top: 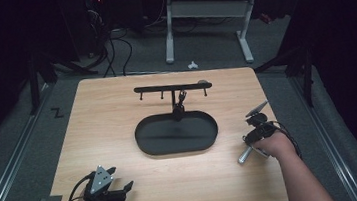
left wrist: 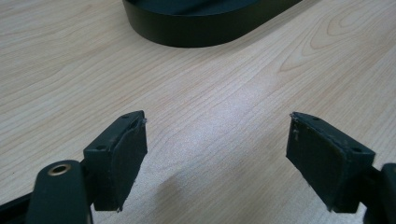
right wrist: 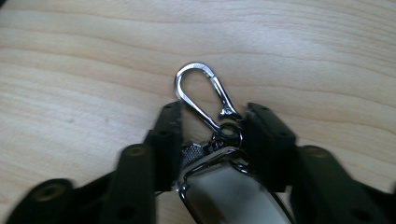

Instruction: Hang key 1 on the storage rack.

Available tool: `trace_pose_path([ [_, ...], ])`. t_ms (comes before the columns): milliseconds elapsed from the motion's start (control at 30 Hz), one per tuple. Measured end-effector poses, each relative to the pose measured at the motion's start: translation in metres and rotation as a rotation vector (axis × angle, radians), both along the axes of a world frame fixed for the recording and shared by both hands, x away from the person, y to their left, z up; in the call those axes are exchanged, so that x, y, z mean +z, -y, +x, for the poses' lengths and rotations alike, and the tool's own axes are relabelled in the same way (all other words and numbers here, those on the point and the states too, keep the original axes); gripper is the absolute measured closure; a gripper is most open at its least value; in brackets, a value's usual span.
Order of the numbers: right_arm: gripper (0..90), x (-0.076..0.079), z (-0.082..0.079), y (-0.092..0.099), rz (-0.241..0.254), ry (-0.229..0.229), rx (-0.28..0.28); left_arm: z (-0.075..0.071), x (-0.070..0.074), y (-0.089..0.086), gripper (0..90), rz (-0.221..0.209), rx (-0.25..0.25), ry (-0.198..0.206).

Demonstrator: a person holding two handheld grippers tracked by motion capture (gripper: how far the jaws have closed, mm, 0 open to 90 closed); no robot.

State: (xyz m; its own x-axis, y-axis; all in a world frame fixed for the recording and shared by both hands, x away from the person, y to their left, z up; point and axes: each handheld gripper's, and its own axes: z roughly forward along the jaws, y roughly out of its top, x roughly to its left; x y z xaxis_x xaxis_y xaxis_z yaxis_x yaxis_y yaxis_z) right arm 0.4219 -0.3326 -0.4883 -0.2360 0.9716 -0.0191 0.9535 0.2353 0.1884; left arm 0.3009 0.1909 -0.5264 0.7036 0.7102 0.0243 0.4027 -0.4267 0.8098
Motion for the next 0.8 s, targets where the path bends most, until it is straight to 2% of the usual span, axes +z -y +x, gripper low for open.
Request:
trace_pose_path([
  [167,72.6,0.001,-0.006,-0.012,-0.006,-0.003,0.048,0.001,0.0,0.002,20.9,0.002,-0.005,-0.003],
  [333,74.3,0.001,-0.013,-0.029,0.008,0.006,0.111,0.002,-0.001,0.005,20.9,0.004,-0.017,-0.002],
  [367,73.7,0.001,-0.014,-0.033,-0.008,0.002,0.117,0.002,-0.001,0.005,20.9,0.005,-0.019,-0.003],
  [433,66.0,0.0,-0.015,-0.037,-0.012,-0.001,0.133,0.003,-0.001,0.007,21.0,0.004,-0.024,-0.002],
  [467,61.6,0.0,-0.015,-0.039,0.002,-0.008,0.146,0.003,-0.001,0.007,21.0,0.004,-0.025,-0.001],
  [533,56.7,-0.001,-0.015,-0.043,-0.004,-0.015,0.159,0.004,0.0,0.008,21.0,0.005,-0.029,-0.001],
  [700,56.4,0.0,-0.011,-0.045,-0.016,-0.041,0.164,0.005,0.0,0.008,21.0,0.005,-0.034,-0.001],
  [800,56.4,0.0,-0.012,-0.045,-0.041,-0.027,0.189,0.005,0.0,0.008,21.0,0.002,-0.034,0.0],
])
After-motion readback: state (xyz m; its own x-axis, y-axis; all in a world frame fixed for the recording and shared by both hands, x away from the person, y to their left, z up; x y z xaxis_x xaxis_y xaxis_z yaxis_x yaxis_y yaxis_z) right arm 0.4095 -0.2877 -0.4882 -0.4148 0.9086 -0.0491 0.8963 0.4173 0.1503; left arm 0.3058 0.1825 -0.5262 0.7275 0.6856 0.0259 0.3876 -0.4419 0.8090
